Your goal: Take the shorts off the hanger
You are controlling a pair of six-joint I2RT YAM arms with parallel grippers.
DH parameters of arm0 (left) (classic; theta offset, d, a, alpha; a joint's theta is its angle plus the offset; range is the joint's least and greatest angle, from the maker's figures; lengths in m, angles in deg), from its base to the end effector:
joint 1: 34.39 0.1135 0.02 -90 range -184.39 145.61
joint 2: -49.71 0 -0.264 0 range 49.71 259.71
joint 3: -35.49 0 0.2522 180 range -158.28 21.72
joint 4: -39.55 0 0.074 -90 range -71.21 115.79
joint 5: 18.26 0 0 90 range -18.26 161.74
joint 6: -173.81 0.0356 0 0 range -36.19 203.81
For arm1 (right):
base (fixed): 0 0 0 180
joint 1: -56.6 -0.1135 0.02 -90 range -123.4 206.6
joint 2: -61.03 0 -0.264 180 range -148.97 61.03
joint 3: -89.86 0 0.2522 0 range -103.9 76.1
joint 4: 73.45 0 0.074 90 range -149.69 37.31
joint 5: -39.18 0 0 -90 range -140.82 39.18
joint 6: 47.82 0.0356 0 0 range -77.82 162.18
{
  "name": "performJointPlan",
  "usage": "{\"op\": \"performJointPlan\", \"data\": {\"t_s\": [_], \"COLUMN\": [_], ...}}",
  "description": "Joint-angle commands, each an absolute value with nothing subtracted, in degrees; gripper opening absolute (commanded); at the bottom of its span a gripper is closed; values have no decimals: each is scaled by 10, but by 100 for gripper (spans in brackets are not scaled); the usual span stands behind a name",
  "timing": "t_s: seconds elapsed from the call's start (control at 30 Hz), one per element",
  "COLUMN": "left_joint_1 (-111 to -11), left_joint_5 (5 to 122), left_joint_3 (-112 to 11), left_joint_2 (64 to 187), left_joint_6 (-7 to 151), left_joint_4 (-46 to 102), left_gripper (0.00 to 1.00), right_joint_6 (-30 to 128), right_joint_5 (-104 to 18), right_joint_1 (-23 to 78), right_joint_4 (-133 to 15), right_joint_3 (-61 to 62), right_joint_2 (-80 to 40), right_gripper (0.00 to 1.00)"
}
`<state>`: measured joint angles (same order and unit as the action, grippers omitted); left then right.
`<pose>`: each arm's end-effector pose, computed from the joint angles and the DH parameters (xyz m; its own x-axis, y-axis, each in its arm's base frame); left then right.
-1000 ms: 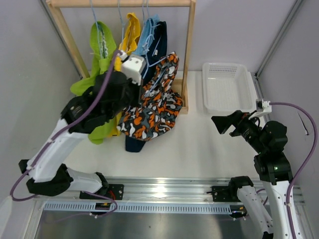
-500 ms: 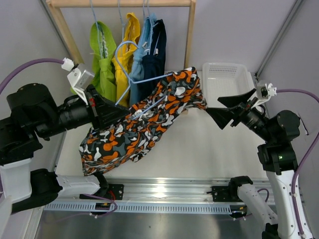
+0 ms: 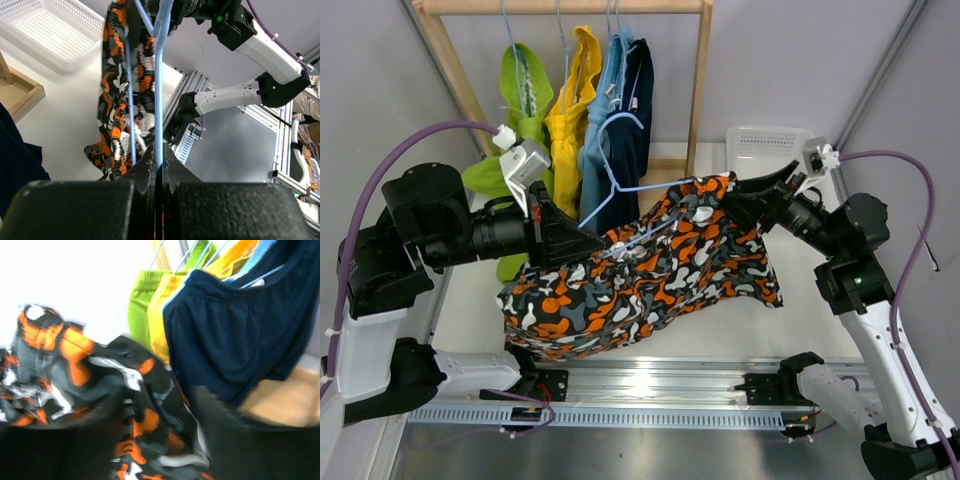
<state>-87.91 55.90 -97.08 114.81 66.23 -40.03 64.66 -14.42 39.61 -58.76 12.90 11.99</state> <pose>0.0584 -0.0953 0.5632 -0.4005 0.0529 -0.9148 0.8510 0.3916 -0.3499 0.1561 0.0698 0.4544 -0.0989 0.2916 -0.9514 -0.8115 0.5297 0.2467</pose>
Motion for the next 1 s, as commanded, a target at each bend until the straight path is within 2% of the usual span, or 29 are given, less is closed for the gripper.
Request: {"op": "performJointPlan", "data": {"t_s": [0.0,0.03,0.1,0.3,0.43,0.53,0.7,0.8,0.97], "left_joint_1": [-883,-884,-884,-883,-883,-884,-883,-884,-883], "left_joint_5": [553,560,585,685,717,737,738,737,739], "left_joint_3": [-980,-981,-985,-999,-1000,-999,-996,-996,-989], "left_joint_2": [1140,1141,1141,1147,1146,1142,1128,1117,1098], "left_joint_6": [652,653,654,659,662,662,661,659,651], "left_joint_4": [-357,-361,-377,-430,-451,-458,-466,-472,-480], "left_gripper": [0,0,0,0,0,0,0,0,0], "right_joint_6": [642,637,628,576,562,554,561,596,643], "right_joint_5": [-153,-156,-171,-230,-266,-295,-342,-363,-322], "right_joint_1": [369,366,365,367,368,371,395,440,525], "right_joint_4": [-640,-635,-615,-533,-494,-474,-461,-457,-485], "right_joint_3": [132,130,132,126,122,122,119,111,123], "right_joint_2": [108,108,114,154,176,191,189,168,151], "right_gripper": [20,5,1,2,7,0,0,0,0]}}
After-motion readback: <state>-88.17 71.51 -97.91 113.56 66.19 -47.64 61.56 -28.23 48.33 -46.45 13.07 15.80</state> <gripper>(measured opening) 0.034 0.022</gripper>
